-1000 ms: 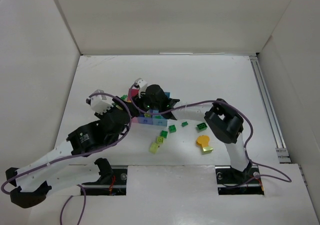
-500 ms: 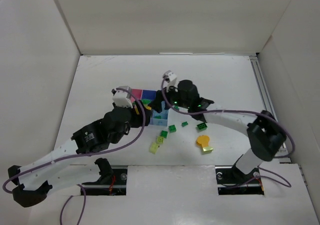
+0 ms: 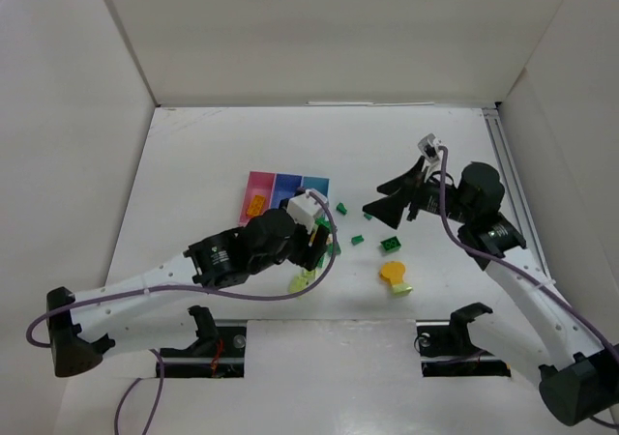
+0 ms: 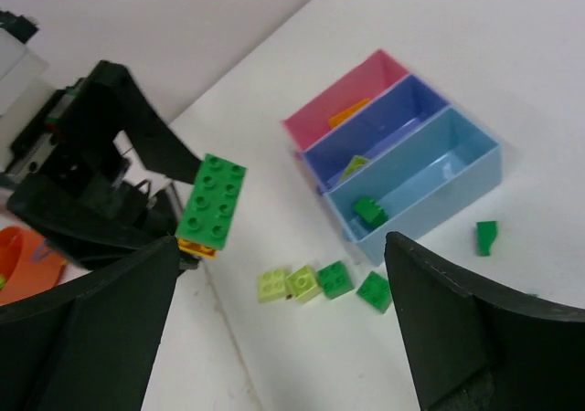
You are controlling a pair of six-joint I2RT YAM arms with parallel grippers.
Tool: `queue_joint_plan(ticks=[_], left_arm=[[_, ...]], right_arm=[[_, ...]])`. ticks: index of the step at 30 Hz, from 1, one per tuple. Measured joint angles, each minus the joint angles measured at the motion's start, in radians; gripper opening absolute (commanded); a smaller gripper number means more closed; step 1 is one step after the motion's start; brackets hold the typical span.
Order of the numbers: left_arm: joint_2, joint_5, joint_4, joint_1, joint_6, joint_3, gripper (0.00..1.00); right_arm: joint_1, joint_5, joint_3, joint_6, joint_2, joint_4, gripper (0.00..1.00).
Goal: Sort the legos into containers by color
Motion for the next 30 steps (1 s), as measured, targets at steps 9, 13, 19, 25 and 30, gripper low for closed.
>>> queue_joint_plan(ticks=[9, 13, 19, 25, 30], left_arm=[[0.003, 0.076, 0.073, -0.015, 0.143, -0.003, 0.27], [0.039, 0.091, 0.094, -0.021, 0.175, -0.003, 0.26], [0.110, 0.090, 0.092, -0.039, 0.212, -0.003, 0.25], [0.107, 0.088, 0.100, -0.040, 0.236, -0.003, 0.25], [0.093, 0.086, 0.110, -0.040, 0.247, -0.003, 0.25]], right_arm=[[0.024, -0.148, 0.146, -0.044, 0.130, -0.275, 0.98], [0.071, -0.158, 0.186, -0.059, 0.169, -0.339, 0.97], [0.132, -0.159, 0.198, -0.058, 0.219, -0.374, 0.94], [0.168, -0.151, 0.200, -0.052, 0.288, -0.390, 0.87], [0.192, -0.148, 0.201, -0.030, 0.321, -0.380, 0.77]])
